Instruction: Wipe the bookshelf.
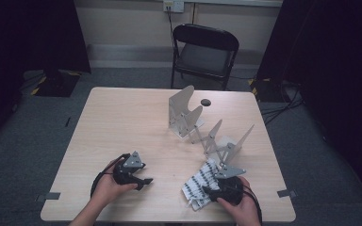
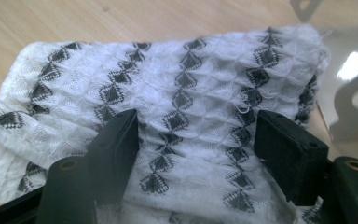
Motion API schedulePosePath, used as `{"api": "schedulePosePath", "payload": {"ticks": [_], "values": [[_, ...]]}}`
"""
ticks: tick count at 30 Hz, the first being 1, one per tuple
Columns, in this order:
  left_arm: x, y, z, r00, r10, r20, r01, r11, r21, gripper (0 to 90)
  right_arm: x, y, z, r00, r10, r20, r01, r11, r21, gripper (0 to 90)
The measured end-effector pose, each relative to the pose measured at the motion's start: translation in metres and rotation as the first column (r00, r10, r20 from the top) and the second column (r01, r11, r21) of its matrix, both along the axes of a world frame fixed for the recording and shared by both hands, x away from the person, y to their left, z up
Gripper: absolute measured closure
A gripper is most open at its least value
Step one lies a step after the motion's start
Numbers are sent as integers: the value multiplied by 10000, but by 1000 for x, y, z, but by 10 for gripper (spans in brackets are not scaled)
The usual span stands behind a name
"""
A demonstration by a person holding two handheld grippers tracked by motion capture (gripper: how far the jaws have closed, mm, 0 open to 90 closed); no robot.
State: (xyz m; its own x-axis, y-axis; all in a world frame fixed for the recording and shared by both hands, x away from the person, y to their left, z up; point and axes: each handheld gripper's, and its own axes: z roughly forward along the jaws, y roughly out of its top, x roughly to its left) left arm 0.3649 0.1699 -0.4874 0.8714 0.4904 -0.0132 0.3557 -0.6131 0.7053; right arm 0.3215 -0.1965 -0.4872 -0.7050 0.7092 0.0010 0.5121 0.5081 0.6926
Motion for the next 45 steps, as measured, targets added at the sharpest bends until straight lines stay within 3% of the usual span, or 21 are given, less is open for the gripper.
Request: {"api": "schedulePosePath", "payload": {"ticks": [5,6,10,12,14,17,21,23,26,32,34,41,45], "values": [[0,-1,1,9998,-99,155,95,9997,230,322,-4,-20,0,9999,-8,-145,8,10000,16,314],[-1,-2,-1,9999,8,102,-9,10000,66,322,-5,-23,1,9998,-36,-211,37,10000,28,314],[1,-2,-3,9998,-76,158,75,9999,82,322,-8,-31,6,9986,-486,-221,489,9987,132,293],[1,-2,-4,9998,-78,172,76,9999,91,322,-9,-30,11,9979,-639,-121,645,9956,684,267],[2,-2,-4,9998,-89,183,88,9999,64,320,-8,-25,14,9984,-535,179,516,9945,914,261],[2,-1,-5,9998,10,212,-11,10000,48,314,-4,-14,11,9994,-263,233,241,9957,898,236],[2,1,-7,9999,35,160,-32,9998,-178,288,-1,-2,0,9999,-139,87,135,9987,501,230],[3,2,-8,9998,15,202,-12,9998,-175,271,0,-2,-5,9998,-191,-65,195,9973,705,242],[2,1,-11,9996,58,268,-46,9991,-416,244,1,-2,-4,9998,-202,-90,207,9983,545,294],[3,0,-13,9993,71,358,-52,9986,-532,201,-2,0,-1,9995,-95,-287,114,9976,685,604],[3,0,-13,9993,51,365,-33,9988,-496,199,-2,0,-1,9984,-16,-556,71,9950,992,720],[4,1,-12,9995,-55,312,70,9988,-481,192,-3,-1,2,9972,-60,-742,131,9953,956,780],[4,1,-12,9995,-51,315,66,9988,-477,191,-3,-13,11,9976,-123,-676,182,9961,864,789]]}}
